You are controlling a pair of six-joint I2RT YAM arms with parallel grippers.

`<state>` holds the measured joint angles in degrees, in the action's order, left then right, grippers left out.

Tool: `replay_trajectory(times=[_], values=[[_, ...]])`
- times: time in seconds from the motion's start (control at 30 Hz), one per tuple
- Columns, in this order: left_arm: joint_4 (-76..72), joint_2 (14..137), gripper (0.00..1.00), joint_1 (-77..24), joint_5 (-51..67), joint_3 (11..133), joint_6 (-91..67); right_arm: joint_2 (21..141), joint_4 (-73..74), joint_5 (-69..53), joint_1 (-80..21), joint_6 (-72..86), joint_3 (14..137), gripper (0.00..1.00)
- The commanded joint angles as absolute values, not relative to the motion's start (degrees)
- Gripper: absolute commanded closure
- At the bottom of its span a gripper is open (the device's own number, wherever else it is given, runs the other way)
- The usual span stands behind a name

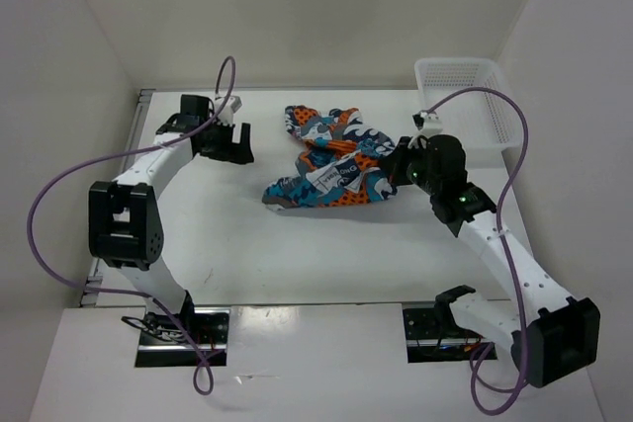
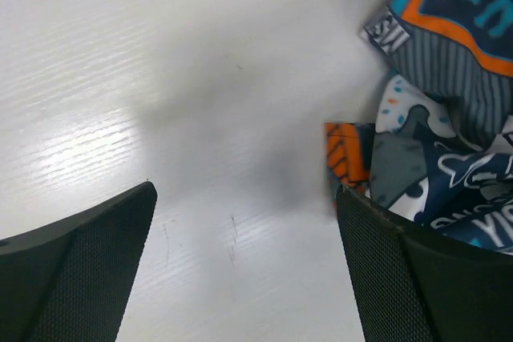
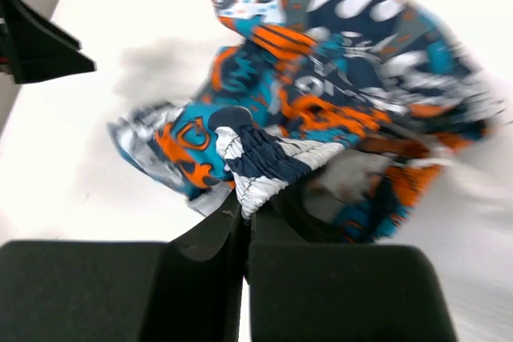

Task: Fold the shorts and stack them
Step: Flatten the shorts out

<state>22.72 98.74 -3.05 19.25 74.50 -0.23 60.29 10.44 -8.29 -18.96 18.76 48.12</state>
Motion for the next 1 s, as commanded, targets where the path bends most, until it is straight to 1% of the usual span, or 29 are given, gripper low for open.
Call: replay_trajectory(times=[0.0,0.07,0.1,0.27,0.4,0.53,0.6,0.63,0.67,0.73,0.8,0.83,0.9,0.93,0.97], values=[[26.4,100.1,0.01,-6.2,17.4,73.7,0.0,62.1,12.4,-8.8,-19.4,22.3,44.5,1.0],[26.4,100.7,0.01,-7.6,17.5,71.9,0.0,62.8,11.8,-7.3,-19.4,23.5,44.5,1.0],[26.4,100.7,0.02,-8.3,18.7,71.1,0.0,62.8,11.8,-7.3,-18.8,24.2,43.9,1.0],[36.2,100.7,0.04,-10.4,33.3,69.0,0.0,62.1,10.5,-6.8,-18.3,23.6,43.9,1.0],[33.3,101.2,0.05,-13.3,29.0,63.7,0.0,62.8,11.8,-5.6,-18.3,22.3,44.9,1.0],[29.2,101.9,0.05,-14.6,31.3,62.3,0.0,62.2,11.3,-5.6,-18.3,22.3,44.4,1.0],[27.2,102.6,0.1,-15.7,31.3,62.3,0.0,62.2,10.6,-5.6,-18.3,22.3,44.4,1.0],[25.2,104.0,0.16,-16.3,31.3,63.0,0.0,62.2,10.6,-5.6,-18.3,22.3,44.4,1.0],[25.1,105.1,0.31,-16.3,31.3,64.7,0.0,62.2,10.6,-5.6,-18.3,22.8,44.4,1.0],[25.1,108.8,0.46,-16.8,31.3,67.2,0.0,62.2,10.6,-5.6,-18.3,22.9,44.4,1.0],[25.1,110.5,0.56,-16.8,31.8,70.3,0.0,62.2,10.6,-5.6,-18.3,22.9,44.4,1.0],[25.1,110.5,0.64,-16.8,31.8,70.3,0.0,63.0,10.6,-5.6,-18.3,22.9,44.4,1.0],[21.6,109.0,0.72,-16.2,31.8,70.3,0.0,64.2,10.6,-6.1,-18.3,22.9,45.7,1.0],[20.3,108.0,0.9,-16.2,30.9,69.6,0.0,65.6,10.6,-6.2,-17.8,22.9,46.2,1.0],[19.3,106.4,0.98,-15.6,30.1,69.6,0.0,66.3,9.9,-6.7,-17.8,22.9,47.7,1.0]])
